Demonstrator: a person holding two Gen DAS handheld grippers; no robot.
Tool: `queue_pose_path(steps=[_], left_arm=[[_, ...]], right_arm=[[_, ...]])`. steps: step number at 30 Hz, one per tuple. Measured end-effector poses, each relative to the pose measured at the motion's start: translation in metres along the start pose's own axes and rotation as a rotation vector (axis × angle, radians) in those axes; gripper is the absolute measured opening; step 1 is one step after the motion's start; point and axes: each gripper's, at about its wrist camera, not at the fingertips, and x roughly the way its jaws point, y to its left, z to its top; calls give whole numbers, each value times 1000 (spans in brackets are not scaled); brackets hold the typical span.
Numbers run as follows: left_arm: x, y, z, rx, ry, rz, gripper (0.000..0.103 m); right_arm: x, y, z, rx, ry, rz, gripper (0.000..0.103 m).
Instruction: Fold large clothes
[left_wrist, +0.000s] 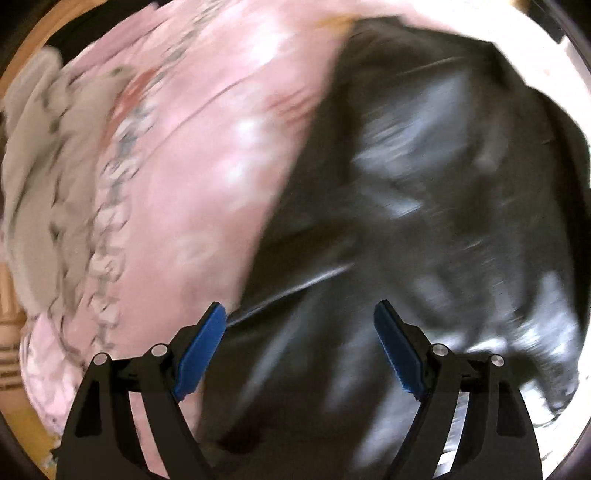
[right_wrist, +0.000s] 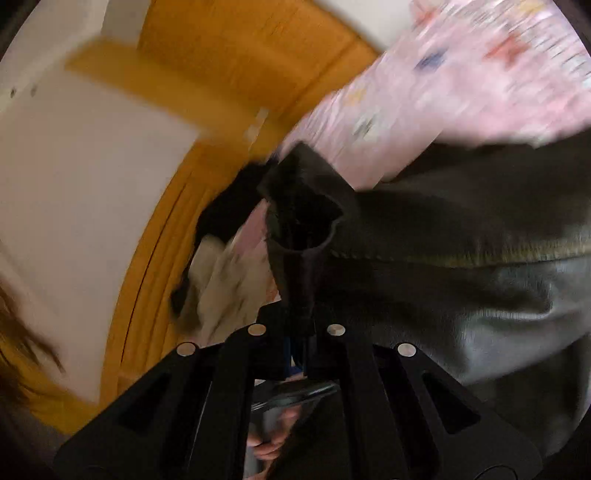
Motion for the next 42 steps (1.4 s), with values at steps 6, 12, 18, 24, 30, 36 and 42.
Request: queue_pose_path(steps=[6, 12, 18, 24, 30, 36, 42], left_arm=[[19, 89, -36, -146, 68, 57, 79], [29, 154, -44, -248, 86, 109, 79], [-1, 161, -20, -276, 10, 34, 79], [-79, 105, 19, -178, -137, -104, 79], [-133, 47, 54, 10, -191, -227, 84], [-92, -46, 33, 195, -95, -307, 84], [-27, -125, -16, 328, 30, -272, 83]], right_arm=[[80, 10, -85, -32, 249, -33, 3], [126, -23, -165, -67, 487, -192, 7], [106, -20, -174, -49, 484, -180, 13], [70, 24, -130, 0, 370, -66, 72], [1, 31, -59, -12, 207, -53, 72], [-48, -63, 84, -104, 5, -452, 72], [7, -162, 189, -5, 204, -536, 7]])
